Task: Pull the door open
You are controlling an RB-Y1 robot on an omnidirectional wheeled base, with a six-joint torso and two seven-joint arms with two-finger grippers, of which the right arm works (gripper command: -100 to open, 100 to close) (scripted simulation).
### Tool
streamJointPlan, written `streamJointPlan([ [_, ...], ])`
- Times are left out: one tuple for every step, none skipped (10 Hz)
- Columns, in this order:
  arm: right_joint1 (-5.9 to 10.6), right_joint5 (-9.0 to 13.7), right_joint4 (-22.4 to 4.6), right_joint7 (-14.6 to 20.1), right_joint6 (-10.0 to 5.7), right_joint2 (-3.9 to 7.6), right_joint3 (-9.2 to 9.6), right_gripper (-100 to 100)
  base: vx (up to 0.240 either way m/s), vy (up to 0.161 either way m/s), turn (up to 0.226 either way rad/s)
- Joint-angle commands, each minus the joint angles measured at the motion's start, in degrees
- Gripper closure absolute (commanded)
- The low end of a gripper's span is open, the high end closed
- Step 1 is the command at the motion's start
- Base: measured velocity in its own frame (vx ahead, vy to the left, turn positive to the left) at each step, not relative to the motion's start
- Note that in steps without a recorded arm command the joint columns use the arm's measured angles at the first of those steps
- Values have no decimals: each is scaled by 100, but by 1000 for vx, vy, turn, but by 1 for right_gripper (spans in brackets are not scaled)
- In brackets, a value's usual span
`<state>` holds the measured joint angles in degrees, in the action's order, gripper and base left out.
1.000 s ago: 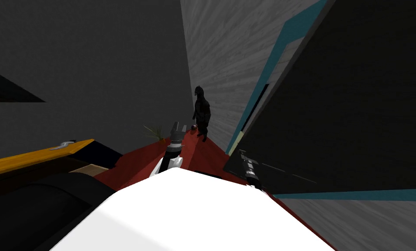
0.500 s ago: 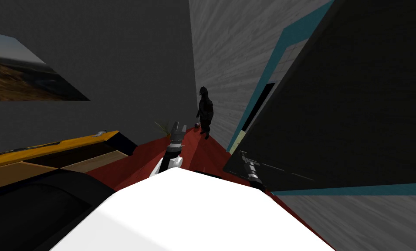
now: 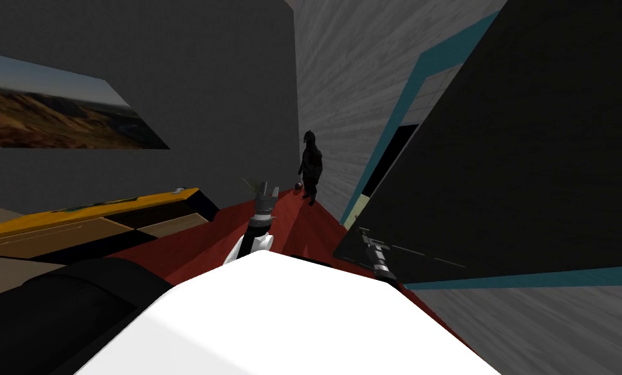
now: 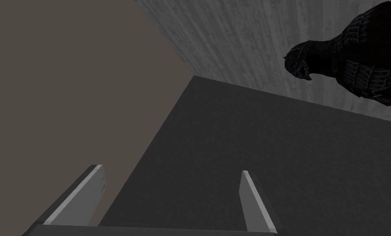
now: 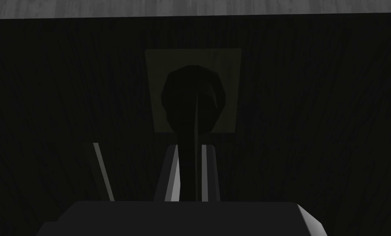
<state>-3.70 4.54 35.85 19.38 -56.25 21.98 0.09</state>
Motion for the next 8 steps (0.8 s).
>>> streamJointPlan([
  [-153,-38,42,110,-154,83,69,100,-235,-56,149],
  [-220,-61,36,173,-259,137,111,100,-212,-59,122],
  [-253,-73,33,205,-312,164,132,100,-170,-35,78],
  [-318,-95,28,266,-414,216,172,100,-171,-36,97],
  [-377,-116,23,322,-506,264,208,100,-182,-65,117],
  [-426,-132,19,368,-584,303,239,100,-177,-57,121],
  [-471,-148,15,412,-655,340,267,100,-158,-41,102],
  [-439,-142,0,379,-610,310,255,100,-67,-16,18],
])
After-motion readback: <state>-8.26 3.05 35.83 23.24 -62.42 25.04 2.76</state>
